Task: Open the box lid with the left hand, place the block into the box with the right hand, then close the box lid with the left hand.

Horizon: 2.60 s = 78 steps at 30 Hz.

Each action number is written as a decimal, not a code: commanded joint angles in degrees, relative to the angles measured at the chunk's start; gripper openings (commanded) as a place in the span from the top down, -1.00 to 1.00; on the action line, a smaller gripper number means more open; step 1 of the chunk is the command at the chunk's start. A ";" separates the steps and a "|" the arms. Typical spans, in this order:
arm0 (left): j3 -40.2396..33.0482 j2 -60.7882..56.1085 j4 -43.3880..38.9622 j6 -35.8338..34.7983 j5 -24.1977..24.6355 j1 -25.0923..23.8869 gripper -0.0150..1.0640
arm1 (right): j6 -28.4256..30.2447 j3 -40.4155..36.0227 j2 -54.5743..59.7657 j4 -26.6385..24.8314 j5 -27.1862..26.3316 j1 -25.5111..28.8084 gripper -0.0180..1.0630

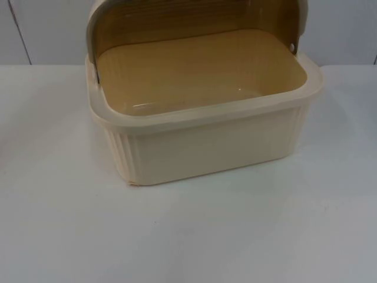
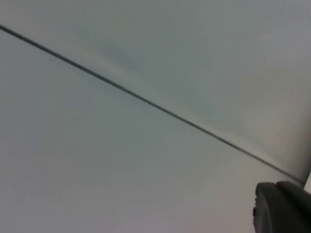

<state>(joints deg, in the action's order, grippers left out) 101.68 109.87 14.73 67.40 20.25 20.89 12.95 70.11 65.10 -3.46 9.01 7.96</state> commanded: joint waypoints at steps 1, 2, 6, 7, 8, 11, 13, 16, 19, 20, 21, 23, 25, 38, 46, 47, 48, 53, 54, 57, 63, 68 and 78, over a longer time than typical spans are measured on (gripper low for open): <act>0.29 0.32 3.57 -0.46 -0.99 0.32 0.97 | 0.28 0.33 -0.05 0.35 -1.03 0.31 -0.98; 0.29 0.32 4.26 -0.46 -0.99 0.32 0.97 | 0.28 0.33 -0.05 0.35 -1.03 0.31 -0.98; 0.29 0.53 9.42 -0.18 2.48 0.32 0.97 | 0.18 0.33 -0.05 0.35 -1.03 0.31 -0.98; 0.29 0.79 9.42 -0.18 4.34 0.32 0.97 | 0.18 0.33 -0.05 0.35 -1.03 0.31 -0.98; 0.29 0.79 9.42 -0.18 4.34 0.32 0.97 | 0.18 0.33 -0.05 0.35 -1.03 0.31 -0.98; 0.35 1.89 9.54 1.58 9.48 0.32 0.97 | 0.18 0.33 -0.05 0.35 -1.03 0.31 -0.98; 0.35 2.78 9.54 2.13 12.16 0.32 0.97 | 0.17 0.33 -0.05 0.35 -0.88 0.31 -0.98; 0.35 2.98 9.84 2.13 12.28 0.32 0.97 | 0.17 0.33 -0.05 0.35 -0.88 0.31 -0.98; 0.35 2.98 10.07 2.13 12.28 0.32 0.97 | 0.17 0.33 -0.05 0.35 -0.88 0.31 -0.98; 0.35 2.98 10.07 2.13 12.28 0.32 0.97 | 0.17 0.33 -0.05 0.35 -0.88 0.31 -0.98; 0.35 3.01 10.05 2.13 12.38 0.32 0.97 | 0.17 0.33 -0.05 0.25 -0.91 0.31 -0.98; 0.35 3.27 10.09 2.13 12.38 0.44 0.97 | 0.17 0.33 -0.05 0.10 -0.91 0.31 -0.98; 0.35 3.34 10.09 1.81 12.38 0.53 0.97 | 0.17 0.33 -0.05 0.00 -0.91 0.31 -0.98; 0.22 4.33 0.04 -6.81 12.38 4.34 0.97 | 0.17 0.33 -0.05 0.37 -1.01 -1.10 -0.98; 0.22 4.47 -1.18 -8.79 14.87 4.50 0.97 | 0.17 0.33 -0.05 1.84 -1.01 -3.04 -0.98; 0.22 4.47 -1.18 -8.79 15.79 4.72 0.97 | 0.17 0.33 -0.05 1.84 -1.01 -3.04 -0.98; 0.22 4.47 -1.66 -9.22 16.50 4.83 0.97 | 0.17 0.33 -0.05 1.84 -1.01 -3.04 -0.98; 0.08 4.47 -12.72 -20.43 16.47 7.46 0.97 | 0.17 0.33 -0.05 1.84 -1.01 -3.04 -0.98; -0.42 4.36 -15.12 -22.43 15.95 8.03 0.97 | 0.17 0.33 -0.05 1.84 -1.01 -3.04 -0.98; -3.49 3.75 -15.59 -22.92 14.61 8.96 0.97 | 0.07 0.33 -0.05 1.85 -1.19 -3.04 -0.98; -9.99 0.84 -15.35 -23.82 11.84 9.59 0.97 | 0.07 0.33 -0.05 1.85 -1.39 -3.18 -0.98; -21.21 -4.85 -15.32 -24.48 0.48 11.63 0.97 | -0.07 0.33 -0.05 1.85 -1.38 -5.13 -0.98; -27.85 -5.55 -15.41 -26.05 -5.88 16.03 0.97 | -0.07 0.33 -1.45 1.85 -1.38 -7.35 -0.98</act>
<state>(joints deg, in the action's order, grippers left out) 74.58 104.12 -1.00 42.88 14.71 36.25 12.84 70.11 64.83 -1.88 8.46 0.70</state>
